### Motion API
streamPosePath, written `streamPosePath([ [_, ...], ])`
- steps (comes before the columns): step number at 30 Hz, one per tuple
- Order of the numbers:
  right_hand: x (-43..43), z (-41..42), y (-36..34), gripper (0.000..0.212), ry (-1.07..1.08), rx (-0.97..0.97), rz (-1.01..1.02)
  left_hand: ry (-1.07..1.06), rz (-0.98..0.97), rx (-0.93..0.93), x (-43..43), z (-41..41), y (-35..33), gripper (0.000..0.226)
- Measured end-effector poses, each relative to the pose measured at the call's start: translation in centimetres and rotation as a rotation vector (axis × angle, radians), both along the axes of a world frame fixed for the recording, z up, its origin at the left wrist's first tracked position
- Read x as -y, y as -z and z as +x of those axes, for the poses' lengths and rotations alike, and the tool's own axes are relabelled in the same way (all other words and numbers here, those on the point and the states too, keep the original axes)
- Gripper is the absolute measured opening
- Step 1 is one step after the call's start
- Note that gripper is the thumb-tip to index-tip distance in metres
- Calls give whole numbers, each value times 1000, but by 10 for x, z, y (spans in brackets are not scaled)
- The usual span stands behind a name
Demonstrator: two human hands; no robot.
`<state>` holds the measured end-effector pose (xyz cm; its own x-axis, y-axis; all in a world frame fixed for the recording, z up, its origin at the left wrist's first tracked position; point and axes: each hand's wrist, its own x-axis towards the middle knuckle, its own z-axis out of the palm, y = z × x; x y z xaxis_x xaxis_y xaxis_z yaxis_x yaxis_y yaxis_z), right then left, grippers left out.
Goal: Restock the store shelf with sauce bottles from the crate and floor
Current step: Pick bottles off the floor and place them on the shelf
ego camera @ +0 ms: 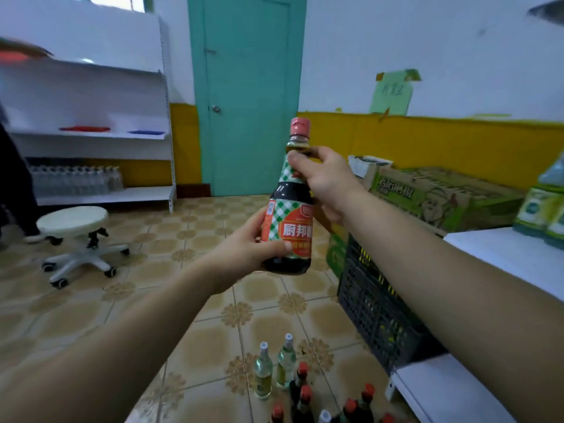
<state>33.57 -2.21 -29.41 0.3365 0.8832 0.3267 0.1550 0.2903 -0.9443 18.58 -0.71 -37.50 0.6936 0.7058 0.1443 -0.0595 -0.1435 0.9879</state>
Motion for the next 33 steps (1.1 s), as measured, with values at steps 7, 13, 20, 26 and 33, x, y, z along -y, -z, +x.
streamPosePath([
  [7, 29, 6, -26, 33, 134, 125, 85, -153, 130, 42, 22, 19, -25, 79],
  [13, 42, 15, -34, 37, 124, 194, 96, -86, 80, 98, 30, 22, -36, 73],
  [20, 56, 24, -38, 41, 81, 128, 90, 6, 29, 126, 39, 24, -44, 82],
  [26, 74, 30, -42, 33, 108, 91, 142, 51, 46, 128, 52, 30, -49, 82],
  [33, 87, 38, -43, 41, 183, 122, 154, 90, 161, 50, 70, 44, -55, 67],
])
